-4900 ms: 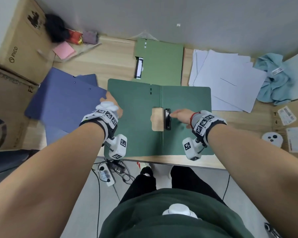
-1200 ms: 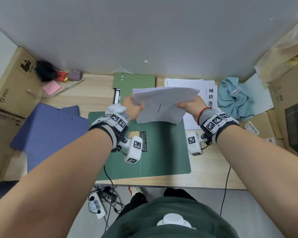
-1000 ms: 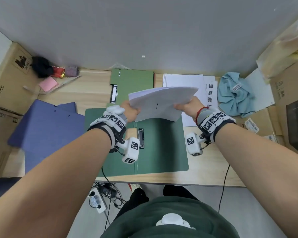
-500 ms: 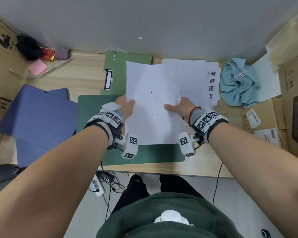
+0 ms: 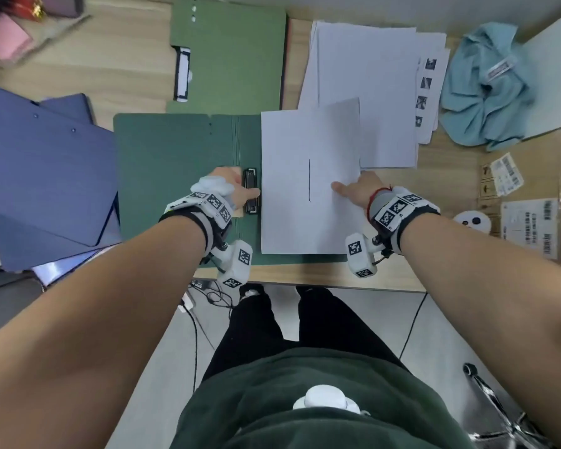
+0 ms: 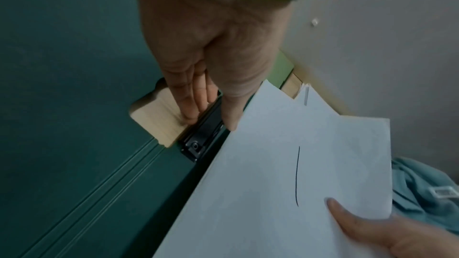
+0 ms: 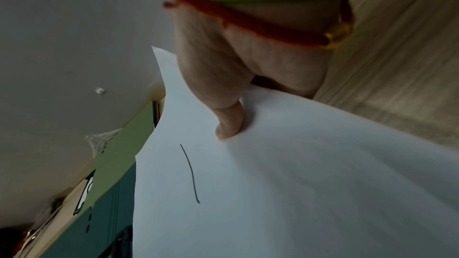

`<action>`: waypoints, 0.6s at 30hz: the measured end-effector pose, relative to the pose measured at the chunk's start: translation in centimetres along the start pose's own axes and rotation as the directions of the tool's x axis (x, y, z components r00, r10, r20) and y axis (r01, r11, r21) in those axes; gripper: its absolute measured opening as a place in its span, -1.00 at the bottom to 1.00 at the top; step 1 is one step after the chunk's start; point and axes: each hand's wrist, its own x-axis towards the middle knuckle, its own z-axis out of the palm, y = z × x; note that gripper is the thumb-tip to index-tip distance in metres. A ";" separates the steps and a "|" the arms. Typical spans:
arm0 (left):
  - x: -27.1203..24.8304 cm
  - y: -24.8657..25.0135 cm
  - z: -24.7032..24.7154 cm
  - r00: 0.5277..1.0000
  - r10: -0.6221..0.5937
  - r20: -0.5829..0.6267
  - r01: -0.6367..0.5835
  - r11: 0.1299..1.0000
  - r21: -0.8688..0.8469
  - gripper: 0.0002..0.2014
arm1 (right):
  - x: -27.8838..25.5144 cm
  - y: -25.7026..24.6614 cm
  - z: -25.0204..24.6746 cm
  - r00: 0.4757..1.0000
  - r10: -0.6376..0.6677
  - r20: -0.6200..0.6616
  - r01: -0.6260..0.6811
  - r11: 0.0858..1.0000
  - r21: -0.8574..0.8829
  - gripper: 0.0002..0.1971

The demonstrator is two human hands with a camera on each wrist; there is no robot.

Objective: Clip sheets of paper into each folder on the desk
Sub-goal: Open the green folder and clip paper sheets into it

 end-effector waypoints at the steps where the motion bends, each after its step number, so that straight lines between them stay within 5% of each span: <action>1: -0.1 0.3 0.2 1.000 -0.002 0.008 0.001 0.997 0.079 -0.60 | 0.1 0.0 0.2 1.000 0.005 0.002 -0.005 1.000 -0.001 -0.15; 8: 0.9 1.8 1.3 0.999 -0.047 -0.023 0.051 0.964 0.260 -0.67 | 0.5 -0.2 1.3 0.999 0.022 0.031 -0.021 1.000 -0.021 -0.16; 18: 1.1 1.8 1.0 0.995 -0.081 -0.057 0.090 0.982 0.164 -0.70 | 1.0 -0.2 1.0 0.997 0.040 0.068 -0.037 0.998 -0.045 -0.11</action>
